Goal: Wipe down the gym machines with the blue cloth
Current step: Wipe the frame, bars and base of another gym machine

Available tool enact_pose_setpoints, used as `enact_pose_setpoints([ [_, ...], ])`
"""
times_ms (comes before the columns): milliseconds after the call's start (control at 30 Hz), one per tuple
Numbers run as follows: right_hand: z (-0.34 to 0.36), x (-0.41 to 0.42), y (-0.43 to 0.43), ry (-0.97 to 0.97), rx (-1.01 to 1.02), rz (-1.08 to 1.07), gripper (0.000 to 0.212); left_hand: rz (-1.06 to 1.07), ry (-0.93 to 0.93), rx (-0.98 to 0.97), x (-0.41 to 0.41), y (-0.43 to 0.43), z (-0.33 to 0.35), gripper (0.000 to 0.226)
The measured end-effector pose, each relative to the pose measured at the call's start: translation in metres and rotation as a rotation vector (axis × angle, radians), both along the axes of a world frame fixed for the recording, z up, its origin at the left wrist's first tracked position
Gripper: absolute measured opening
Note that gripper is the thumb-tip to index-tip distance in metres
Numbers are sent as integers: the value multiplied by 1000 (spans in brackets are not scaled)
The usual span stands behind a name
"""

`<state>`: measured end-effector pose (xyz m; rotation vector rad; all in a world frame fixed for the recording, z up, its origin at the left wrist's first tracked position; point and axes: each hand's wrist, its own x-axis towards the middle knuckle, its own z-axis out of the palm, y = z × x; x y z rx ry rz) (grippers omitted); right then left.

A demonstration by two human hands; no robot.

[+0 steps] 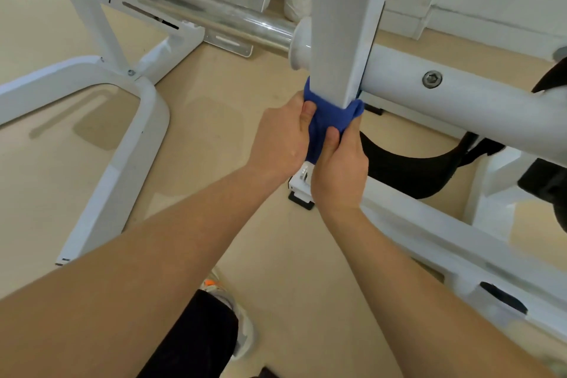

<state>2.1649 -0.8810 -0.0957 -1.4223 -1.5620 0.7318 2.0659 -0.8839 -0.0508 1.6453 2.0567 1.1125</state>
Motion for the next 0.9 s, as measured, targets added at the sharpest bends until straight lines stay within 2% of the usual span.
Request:
enact_pose_setpoints([
  [167, -30, 11, 13, -66, -54, 62, 57, 20, -60, -35, 1, 3, -37, 19],
  [400, -77, 19, 18, -179, -100, 110, 57, -2, -139, -97, 4, 3, -85, 42],
  [567, -107, 32, 20, -495, -29, 140, 56, 36, -184, -160, 11, 2, -122, 40],
  [700, -127, 32, 19, -722, -33, 135, 66, 64, -195, -205, 12, 1, -148, 44],
  [900, -138, 31, 17, -707, -88, 178, 61, 69, -277, -327, 10, 0, -167, 28],
])
